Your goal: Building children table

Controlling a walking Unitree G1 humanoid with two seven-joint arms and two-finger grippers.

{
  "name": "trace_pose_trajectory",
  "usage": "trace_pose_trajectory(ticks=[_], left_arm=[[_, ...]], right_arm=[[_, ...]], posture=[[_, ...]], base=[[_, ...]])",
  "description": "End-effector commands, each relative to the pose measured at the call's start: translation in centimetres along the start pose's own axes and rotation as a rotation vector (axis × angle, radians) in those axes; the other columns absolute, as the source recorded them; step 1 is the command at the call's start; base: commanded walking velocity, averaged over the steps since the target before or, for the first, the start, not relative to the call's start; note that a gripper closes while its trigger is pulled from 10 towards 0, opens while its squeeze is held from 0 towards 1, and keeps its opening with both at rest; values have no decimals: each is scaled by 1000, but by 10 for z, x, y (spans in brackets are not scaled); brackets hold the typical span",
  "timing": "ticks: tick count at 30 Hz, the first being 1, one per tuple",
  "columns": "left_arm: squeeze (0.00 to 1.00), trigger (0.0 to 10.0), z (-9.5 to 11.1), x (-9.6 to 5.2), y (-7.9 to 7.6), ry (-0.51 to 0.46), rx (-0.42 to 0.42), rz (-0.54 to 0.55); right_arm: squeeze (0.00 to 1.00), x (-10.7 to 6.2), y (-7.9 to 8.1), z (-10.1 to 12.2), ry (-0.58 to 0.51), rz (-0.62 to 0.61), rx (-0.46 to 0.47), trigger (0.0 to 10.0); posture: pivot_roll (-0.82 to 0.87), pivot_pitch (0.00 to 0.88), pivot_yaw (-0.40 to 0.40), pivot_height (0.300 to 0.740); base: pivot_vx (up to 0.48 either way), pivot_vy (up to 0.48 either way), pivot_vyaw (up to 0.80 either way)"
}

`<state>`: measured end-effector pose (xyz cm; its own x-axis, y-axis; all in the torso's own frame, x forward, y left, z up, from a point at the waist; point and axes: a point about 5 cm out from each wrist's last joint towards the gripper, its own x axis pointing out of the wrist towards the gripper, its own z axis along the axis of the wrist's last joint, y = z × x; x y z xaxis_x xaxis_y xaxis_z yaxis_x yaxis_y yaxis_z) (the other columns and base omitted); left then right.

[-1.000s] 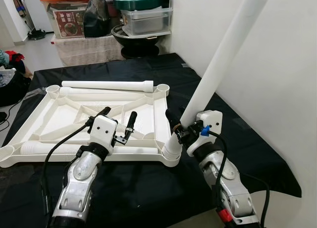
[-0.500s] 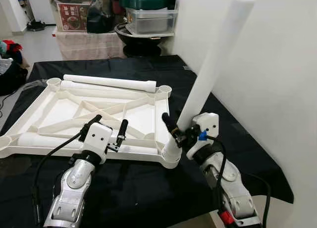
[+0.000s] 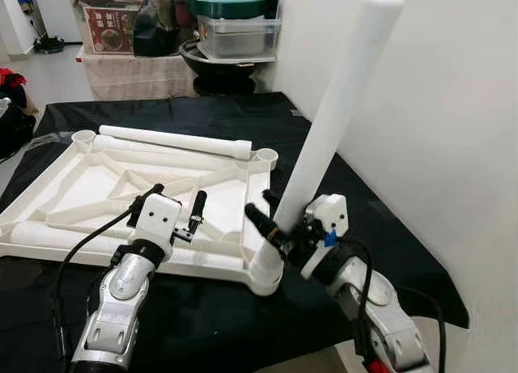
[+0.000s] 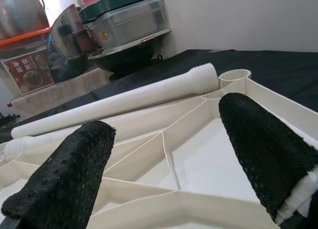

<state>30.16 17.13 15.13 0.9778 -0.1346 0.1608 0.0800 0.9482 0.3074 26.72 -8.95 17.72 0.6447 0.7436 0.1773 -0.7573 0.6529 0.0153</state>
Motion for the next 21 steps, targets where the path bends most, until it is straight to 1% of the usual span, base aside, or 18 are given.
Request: trace_pose_trajectory(ticks=[1, 3, 8, 11, 13, 15, 18, 20, 21], left_arm=[[0, 10000, -4, -5, -3, 20, 13, -19], [0, 10000, -7, -8, -6, 28, 16, -35], [0, 10000, -8, -9, -8, 31, 17, -46], [0, 10000, -8, -7, -7, 31, 23, -56], [0, 10000, -8, -7, -7, 31, 23, -56], [0, 10000, -10, -5, -3, 36, 27, -50], [0, 10000, -10, -4, -2, 38, 27, -47], [0, 10000, -12, -5, 0, 45, 30, -41], [0, 10000, -12, -5, 0, 45, 30, -41]], right_arm=[[0, -4, 20, -30, 147, 121, 127, 10000], [0, -8, 21, -30, 160, 144, 123, 10000], [0, -9, 19, -30, 165, 152, 121, 10000], [0, -10, 23, -24, 163, 249, 146, 10000], [0, -10, 23, -24, 163, 249, 146, 10000], [0, -10, 28, -19, 171, 371, 180, 10000], [0, -10, 29, -17, 172, 401, 195, 10000], [0, -9, 29, -13, 182, 491, 199, 10000], [0, -9, 29, -13, 182, 491, 199, 10000]], posture=[[52, 0, -87, 740], [52, 0, -88, 740], [56, 0, -87, 740], [62, 0, -89, 740], [62, 0, -89, 740], [71, 0, -96, 740], [71, 0, -96, 740], [83, 0, -105, 740], [83, 0, -105, 740]], base=[[0, 0, 0], [0, 0, 0], [0, 0, 0], [0, 0, 0], [0, 0, 0], [0, 0, 0], [0, 0, 0], [0, 0, 0], [0, 0, 0]])
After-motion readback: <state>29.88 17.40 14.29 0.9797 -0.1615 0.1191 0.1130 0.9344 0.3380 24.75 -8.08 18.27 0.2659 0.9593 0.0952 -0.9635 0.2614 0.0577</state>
